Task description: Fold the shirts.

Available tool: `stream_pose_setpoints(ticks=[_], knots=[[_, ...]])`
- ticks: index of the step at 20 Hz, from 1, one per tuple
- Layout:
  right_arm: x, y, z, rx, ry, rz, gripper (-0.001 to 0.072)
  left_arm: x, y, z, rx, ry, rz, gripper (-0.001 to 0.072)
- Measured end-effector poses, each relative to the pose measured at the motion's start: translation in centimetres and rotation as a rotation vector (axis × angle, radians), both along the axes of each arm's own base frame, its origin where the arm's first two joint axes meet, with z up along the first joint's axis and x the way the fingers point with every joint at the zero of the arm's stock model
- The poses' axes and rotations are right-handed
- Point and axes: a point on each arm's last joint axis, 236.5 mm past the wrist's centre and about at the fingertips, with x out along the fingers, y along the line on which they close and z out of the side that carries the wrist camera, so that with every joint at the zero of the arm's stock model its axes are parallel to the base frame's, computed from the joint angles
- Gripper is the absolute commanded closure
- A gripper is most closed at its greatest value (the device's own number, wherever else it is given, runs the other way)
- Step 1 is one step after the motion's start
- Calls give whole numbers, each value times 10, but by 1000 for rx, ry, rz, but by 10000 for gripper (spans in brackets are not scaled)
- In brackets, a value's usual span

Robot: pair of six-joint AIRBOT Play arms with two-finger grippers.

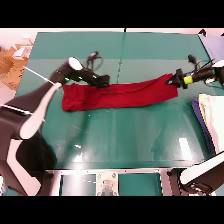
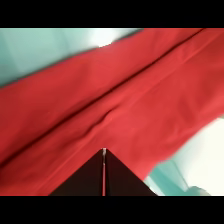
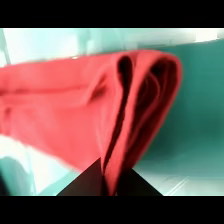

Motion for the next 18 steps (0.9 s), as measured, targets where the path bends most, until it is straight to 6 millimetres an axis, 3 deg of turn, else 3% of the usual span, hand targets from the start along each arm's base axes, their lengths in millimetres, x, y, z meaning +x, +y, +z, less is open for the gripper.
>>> stream_pose_setpoints(ticks=[2,6,9,12,15,18], knots=[[-8,15,48,15,-68,36,696,-9,-33,-17,9,-11,-13,686],[-28,40,121,34,-186,84,696,-24,-79,-44,4,-13,-17,685],[-41,54,157,65,-244,104,696,-28,-110,-50,-41,-12,-10,685],[-47,59,170,70,-267,111,696,-31,-129,-47,-73,-8,-23,686],[-49,61,172,70,-269,115,696,-28,-122,-29,-72,9,-74,686],[-51,71,174,77,-263,129,696,-18,-77,1,13,17,-139,686]])
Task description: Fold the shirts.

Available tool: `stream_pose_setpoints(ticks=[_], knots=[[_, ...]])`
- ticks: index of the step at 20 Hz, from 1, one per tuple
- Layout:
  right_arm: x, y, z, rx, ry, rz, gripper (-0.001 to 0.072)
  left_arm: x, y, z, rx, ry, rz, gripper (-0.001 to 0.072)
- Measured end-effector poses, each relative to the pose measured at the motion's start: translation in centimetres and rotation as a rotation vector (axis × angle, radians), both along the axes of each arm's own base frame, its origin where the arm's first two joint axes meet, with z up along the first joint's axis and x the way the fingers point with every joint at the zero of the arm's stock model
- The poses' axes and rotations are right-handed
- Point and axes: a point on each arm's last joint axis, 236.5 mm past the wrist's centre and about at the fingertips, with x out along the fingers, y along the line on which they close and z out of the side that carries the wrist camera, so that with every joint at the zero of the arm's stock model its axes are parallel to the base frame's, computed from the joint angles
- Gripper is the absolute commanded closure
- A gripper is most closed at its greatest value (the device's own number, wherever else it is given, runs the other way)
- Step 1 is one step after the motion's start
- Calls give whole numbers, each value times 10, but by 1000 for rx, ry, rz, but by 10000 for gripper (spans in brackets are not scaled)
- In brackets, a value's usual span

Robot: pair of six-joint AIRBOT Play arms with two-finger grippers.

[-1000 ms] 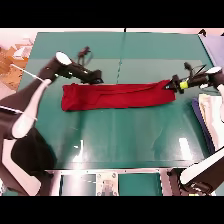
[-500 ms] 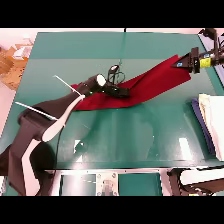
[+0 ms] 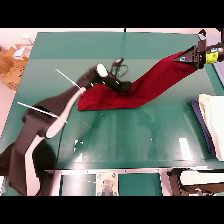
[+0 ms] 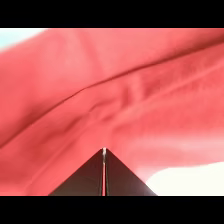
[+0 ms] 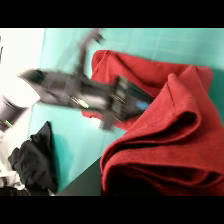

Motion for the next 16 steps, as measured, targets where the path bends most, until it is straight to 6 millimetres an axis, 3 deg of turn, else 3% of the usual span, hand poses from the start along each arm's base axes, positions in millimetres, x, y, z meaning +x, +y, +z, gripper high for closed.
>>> stream_pose_setpoints(ticks=[2,5,8,11,12,13,14,16], knots=[[-1,20,1,6,5,29,695,8,56,17,129,-7,-11,685],[2,69,0,24,8,65,696,20,161,42,371,-23,45,685],[9,144,-15,56,10,87,695,19,251,68,538,4,140,685],[13,239,-50,83,17,99,694,16,310,81,612,37,226,684],[12,275,-67,93,17,98,589,15,324,83,628,50,246,685],[11,311,-87,104,17,86,286,13,333,83,637,61,260,684],[9,341,-106,108,16,72,169,12,341,84,644,68,270,684],[3,383,-142,104,22,45,169,11,354,84,659,77,282,685]])
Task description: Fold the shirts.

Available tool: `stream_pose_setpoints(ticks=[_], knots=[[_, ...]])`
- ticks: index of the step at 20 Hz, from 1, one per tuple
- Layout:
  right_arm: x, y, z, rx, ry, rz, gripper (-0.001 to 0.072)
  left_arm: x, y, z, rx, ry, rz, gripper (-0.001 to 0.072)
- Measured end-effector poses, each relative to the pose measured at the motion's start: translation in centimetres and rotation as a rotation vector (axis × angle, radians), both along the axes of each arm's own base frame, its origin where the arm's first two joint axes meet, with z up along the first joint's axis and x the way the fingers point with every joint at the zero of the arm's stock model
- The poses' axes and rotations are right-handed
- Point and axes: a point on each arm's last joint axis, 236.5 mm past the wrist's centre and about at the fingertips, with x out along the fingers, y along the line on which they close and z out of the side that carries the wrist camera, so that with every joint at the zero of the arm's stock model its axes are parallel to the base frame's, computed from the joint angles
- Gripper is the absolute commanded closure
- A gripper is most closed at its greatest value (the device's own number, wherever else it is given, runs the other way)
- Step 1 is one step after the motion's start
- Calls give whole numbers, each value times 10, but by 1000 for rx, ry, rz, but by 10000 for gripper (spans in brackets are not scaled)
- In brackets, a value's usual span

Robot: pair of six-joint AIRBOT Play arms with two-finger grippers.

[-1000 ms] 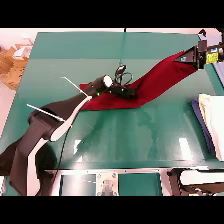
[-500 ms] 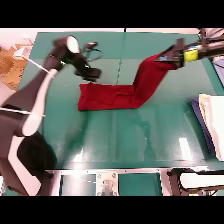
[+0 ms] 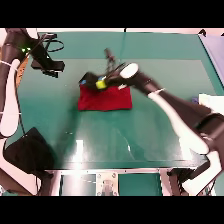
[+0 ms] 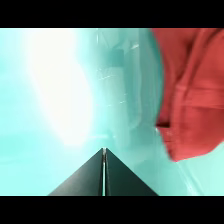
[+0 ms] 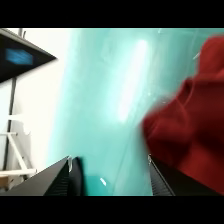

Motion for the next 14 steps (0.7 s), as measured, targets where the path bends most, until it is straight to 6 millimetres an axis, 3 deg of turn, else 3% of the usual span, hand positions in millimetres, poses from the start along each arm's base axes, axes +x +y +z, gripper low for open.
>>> stream_pose_setpoints(ticks=[2,4,6,8,10,12,14], knots=[[7,6,-17,-9,1,-36,169,0,7,1,9,0,-2,685],[25,-17,-18,-8,18,-69,169,-1,10,1,14,2,-7,685],[52,-64,-8,-14,26,-110,170,-1,12,1,16,1,-7,685],[72,-126,0,-40,47,-138,169,-1,13,1,18,0,-9,685],[84,-192,-6,-82,95,-175,169,0,13,1,18,0,-10,685],[77,-245,-27,-130,182,-189,169,0,14,1,19,-4,-9,685],[62,-278,-55,-158,275,-199,169,1,14,1,19,-5,-10,684]])
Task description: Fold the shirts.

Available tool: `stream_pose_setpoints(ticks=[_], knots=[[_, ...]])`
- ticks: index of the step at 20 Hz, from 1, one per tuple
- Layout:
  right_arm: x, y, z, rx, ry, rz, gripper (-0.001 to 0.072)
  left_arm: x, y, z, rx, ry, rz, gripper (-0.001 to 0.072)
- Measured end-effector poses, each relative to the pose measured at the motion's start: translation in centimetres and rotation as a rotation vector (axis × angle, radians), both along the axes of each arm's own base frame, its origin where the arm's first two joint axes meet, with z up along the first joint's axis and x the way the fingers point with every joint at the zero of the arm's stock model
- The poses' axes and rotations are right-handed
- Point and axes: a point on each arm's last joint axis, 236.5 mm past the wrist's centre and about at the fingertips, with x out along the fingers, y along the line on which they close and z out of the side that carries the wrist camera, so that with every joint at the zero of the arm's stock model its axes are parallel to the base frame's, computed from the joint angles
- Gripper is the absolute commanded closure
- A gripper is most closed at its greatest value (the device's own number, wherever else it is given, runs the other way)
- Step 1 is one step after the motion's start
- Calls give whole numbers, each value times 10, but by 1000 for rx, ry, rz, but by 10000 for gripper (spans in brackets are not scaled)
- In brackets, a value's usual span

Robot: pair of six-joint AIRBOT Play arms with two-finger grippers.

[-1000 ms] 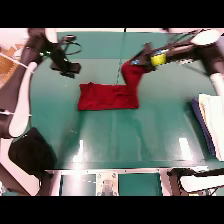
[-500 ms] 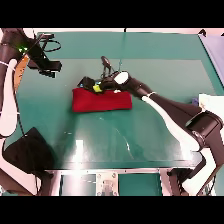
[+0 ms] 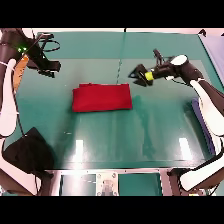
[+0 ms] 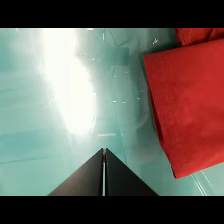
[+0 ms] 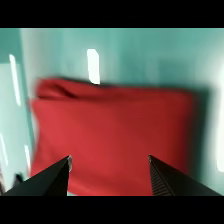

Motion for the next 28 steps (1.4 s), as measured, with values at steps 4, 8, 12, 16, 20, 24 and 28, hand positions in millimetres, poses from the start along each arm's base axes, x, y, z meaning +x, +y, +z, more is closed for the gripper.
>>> stream_pose_setpoints(ticks=[4,8,12,16,20,24,28], knots=[[-28,0,-56,-13,132,43,169,0,0,0,0,-2,1,685],[-40,50,-73,60,161,95,191,0,0,0,0,-1,5,684],[-32,87,-57,99,99,136,696,0,0,0,-1,-1,7,685],[-9,81,14,145,-13,162,697,-1,0,0,-1,3,7,685],[19,6,108,133,-155,53,697,-1,0,0,-2,4,7,685],[23,-115,173,78,-242,-152,697,-1,0,0,-3,7,8,684],[-5,-249,206,0,-256,-428,697,-1,-1,0,-6,7,9,685]])
